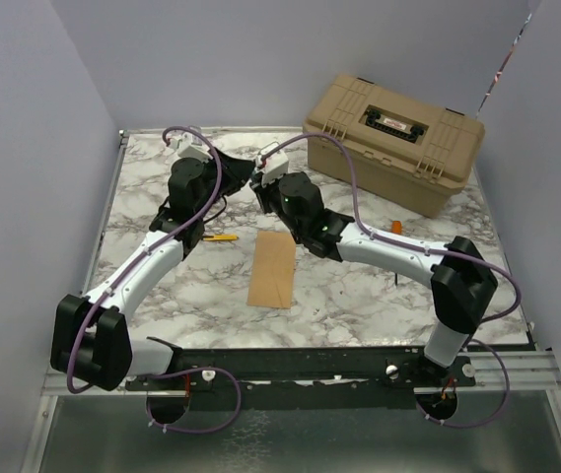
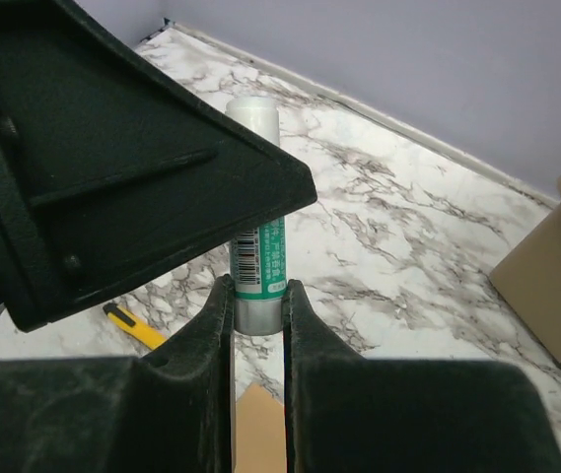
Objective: Place the letter into the envelope and seal it
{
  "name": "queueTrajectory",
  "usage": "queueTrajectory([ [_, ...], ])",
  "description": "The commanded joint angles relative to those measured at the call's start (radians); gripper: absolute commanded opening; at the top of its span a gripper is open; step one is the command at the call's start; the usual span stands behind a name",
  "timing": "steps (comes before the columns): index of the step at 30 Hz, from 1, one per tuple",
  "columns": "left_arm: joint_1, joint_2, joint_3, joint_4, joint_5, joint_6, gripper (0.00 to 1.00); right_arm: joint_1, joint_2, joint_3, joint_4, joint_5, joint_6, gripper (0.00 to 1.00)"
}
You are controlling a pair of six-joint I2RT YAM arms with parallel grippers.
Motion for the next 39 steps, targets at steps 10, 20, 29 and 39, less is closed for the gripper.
queueTrajectory([
  [10, 0.015, -0.031, 0.083, -0.027, 0.307, 0.117, 0.00, -0.127, -0.267, -0.170, -0.027, -0.451, 0.483, 0.77],
  [20, 0.016, -0.021, 0.098, 0.351, 0.745, -0.006, 0.00, -0.247, -0.477, -0.437, 0.231, -0.595, 0.994, 0.77],
  [29, 0.006, -0.017, 0.102, 0.479, 0.779, -0.120, 0.00, -0.261, -0.397, -0.484, 0.684, -0.889, 1.076, 0.66],
  [39, 0.004, -0.032, 0.080, 0.502, 0.738, -0.131, 0.00, -0.265, -0.178, -0.428, 1.113, -0.968, 1.384, 0.35],
])
